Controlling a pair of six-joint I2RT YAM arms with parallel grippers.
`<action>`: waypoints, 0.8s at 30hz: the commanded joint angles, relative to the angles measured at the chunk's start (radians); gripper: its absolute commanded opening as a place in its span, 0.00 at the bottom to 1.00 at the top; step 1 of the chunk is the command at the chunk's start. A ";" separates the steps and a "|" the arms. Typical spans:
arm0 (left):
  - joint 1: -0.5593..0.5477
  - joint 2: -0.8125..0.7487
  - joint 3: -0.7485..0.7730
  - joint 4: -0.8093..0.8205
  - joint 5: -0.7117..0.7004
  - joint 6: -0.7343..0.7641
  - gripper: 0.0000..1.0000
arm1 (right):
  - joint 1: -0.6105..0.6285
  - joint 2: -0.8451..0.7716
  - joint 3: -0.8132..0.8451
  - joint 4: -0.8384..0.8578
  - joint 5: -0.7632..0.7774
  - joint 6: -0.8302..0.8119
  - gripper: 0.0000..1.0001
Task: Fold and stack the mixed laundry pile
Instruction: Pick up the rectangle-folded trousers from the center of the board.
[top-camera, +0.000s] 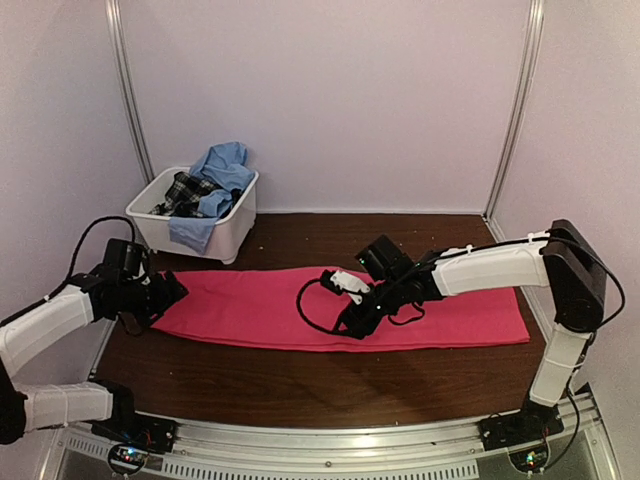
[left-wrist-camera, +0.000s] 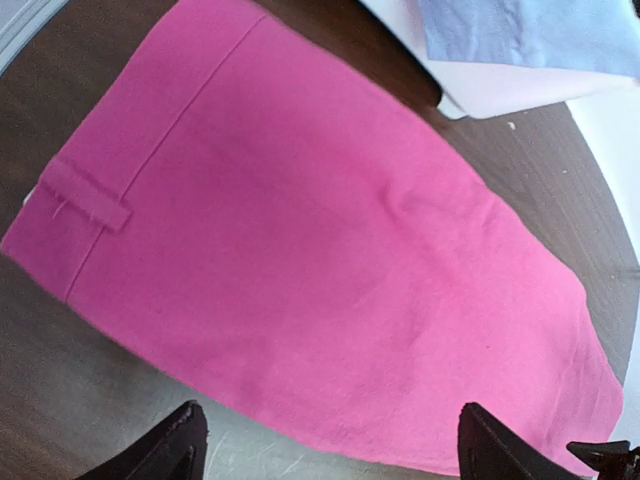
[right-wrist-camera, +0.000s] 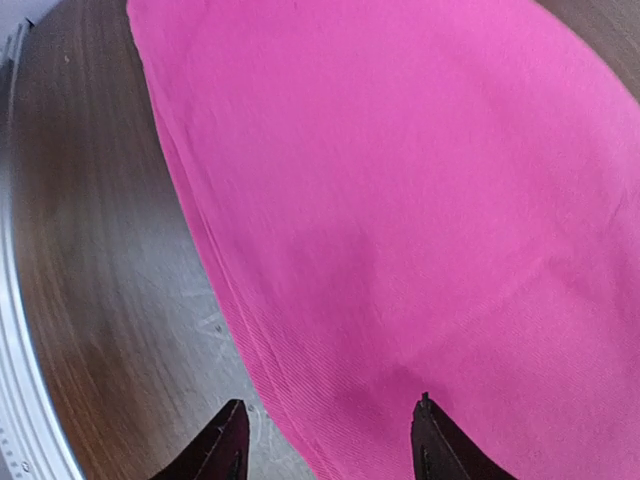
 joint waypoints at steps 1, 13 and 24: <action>0.017 -0.072 -0.050 -0.147 -0.045 -0.224 0.84 | 0.014 -0.021 -0.046 -0.070 0.115 -0.063 0.55; 0.071 -0.057 -0.078 -0.259 -0.153 -0.400 0.86 | 0.135 0.063 -0.027 -0.115 0.288 -0.113 0.65; 0.238 -0.041 -0.156 -0.006 -0.155 -0.275 0.87 | 0.138 0.068 -0.037 -0.097 0.335 -0.095 0.67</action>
